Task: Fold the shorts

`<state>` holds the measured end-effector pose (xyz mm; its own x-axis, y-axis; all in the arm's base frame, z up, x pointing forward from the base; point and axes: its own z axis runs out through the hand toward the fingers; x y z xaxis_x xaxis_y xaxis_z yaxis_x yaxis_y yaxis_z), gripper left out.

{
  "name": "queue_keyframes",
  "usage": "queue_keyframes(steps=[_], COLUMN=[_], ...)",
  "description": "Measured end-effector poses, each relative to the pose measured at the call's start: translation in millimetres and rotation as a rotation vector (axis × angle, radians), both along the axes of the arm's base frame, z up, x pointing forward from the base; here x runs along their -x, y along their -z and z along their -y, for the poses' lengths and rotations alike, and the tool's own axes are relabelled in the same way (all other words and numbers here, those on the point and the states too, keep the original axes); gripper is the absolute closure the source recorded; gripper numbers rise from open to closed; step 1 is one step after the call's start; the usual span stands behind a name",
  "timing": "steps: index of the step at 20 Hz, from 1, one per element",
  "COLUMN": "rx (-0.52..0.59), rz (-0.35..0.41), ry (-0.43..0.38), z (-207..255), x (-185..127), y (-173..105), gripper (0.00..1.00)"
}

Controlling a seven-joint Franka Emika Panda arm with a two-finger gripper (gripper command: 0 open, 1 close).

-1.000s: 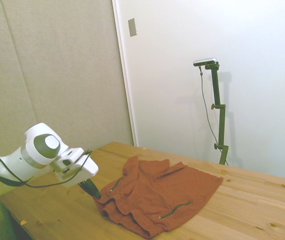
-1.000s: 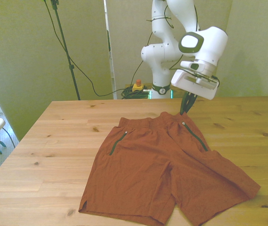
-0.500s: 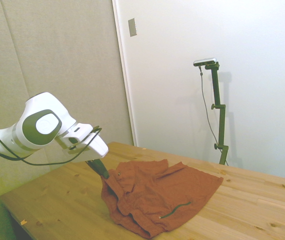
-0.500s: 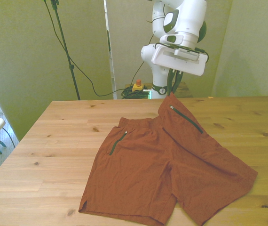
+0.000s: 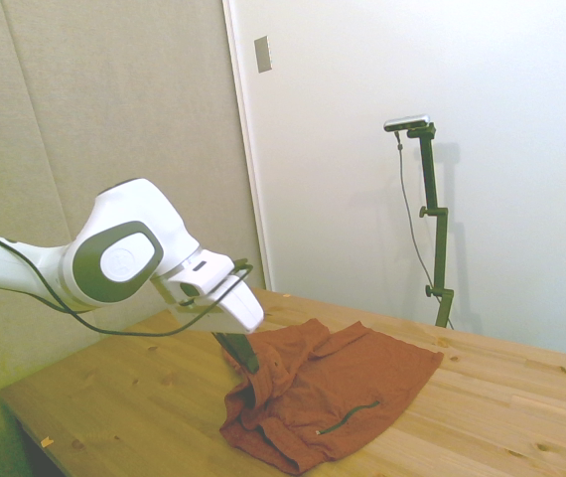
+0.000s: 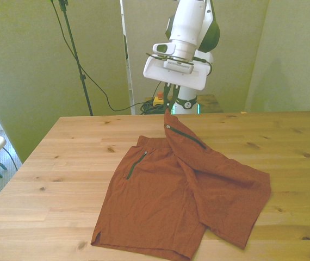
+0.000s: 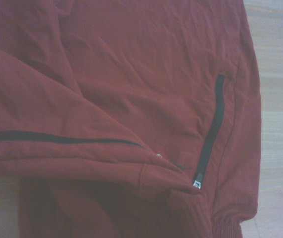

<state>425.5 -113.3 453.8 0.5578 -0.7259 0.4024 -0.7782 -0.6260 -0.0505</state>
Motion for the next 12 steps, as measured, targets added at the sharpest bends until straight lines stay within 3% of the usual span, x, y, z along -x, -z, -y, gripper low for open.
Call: queue_keyframes(steps=[4, 5, 12], rx=[-0.022, -0.028, -0.056], rz=[-0.027, -0.030, -0.057], ry=[0.035, 0.043, 0.099], z=[24, 30, 64], x=[-5, -6, 1], y=[29, 36, 64], gripper=[1.00, 0.00, 0.00])
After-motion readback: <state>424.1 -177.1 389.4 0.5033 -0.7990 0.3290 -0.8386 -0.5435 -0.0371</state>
